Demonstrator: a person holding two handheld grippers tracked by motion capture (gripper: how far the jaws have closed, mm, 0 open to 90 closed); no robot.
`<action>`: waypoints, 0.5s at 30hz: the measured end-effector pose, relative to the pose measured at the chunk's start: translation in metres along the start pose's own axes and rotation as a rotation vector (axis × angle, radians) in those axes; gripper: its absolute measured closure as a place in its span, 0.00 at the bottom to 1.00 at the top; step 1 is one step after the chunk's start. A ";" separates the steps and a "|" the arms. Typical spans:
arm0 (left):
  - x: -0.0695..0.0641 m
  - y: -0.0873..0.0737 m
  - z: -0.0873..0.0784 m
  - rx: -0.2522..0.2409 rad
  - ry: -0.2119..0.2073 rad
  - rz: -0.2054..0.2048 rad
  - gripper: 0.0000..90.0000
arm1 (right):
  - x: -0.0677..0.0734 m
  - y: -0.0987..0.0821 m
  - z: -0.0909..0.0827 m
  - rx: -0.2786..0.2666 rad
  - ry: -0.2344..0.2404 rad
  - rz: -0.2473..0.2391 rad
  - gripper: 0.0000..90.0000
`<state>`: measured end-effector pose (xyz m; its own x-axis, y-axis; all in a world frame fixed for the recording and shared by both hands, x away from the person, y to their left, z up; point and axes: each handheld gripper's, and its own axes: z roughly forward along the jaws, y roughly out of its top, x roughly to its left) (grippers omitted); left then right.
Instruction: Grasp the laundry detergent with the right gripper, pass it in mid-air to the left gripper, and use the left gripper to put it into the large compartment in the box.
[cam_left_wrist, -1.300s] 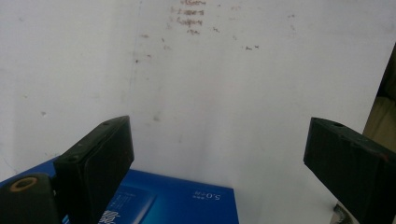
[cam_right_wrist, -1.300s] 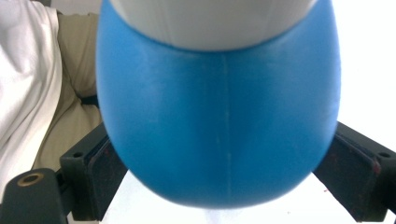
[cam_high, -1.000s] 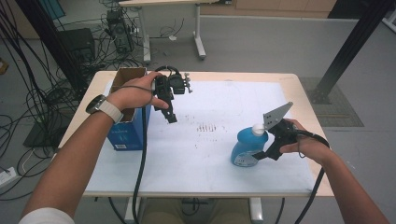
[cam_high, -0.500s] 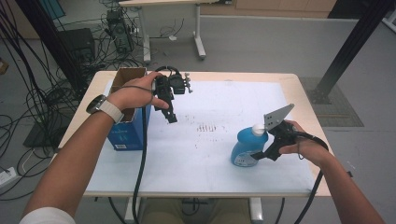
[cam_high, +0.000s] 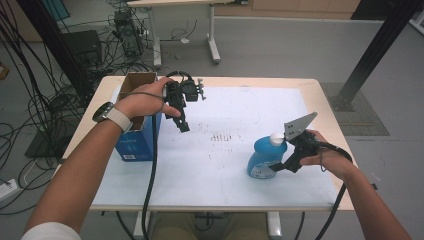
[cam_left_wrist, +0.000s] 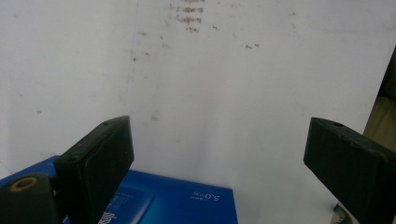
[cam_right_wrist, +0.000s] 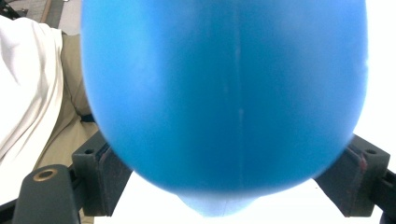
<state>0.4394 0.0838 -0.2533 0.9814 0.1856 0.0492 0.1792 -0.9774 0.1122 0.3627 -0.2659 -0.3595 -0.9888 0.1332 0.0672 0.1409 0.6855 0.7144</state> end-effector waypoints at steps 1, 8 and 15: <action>0.000 0.000 0.000 0.000 0.000 0.000 0.10 | 0.000 0.000 0.000 -0.002 -0.001 0.000 0.17; 0.000 0.000 0.000 -0.001 0.000 0.002 0.10 | 0.000 -0.003 0.001 -0.020 0.001 -0.005 0.18; 0.000 0.001 0.000 0.001 0.000 0.003 0.10 | 0.000 -0.006 0.003 -0.038 0.002 -0.002 0.19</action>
<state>0.4397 0.0831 -0.2536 0.9819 0.1828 0.0497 0.1765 -0.9781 0.1107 0.3619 -0.2679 -0.3653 -0.9892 0.1306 0.0671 0.1371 0.6580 0.7405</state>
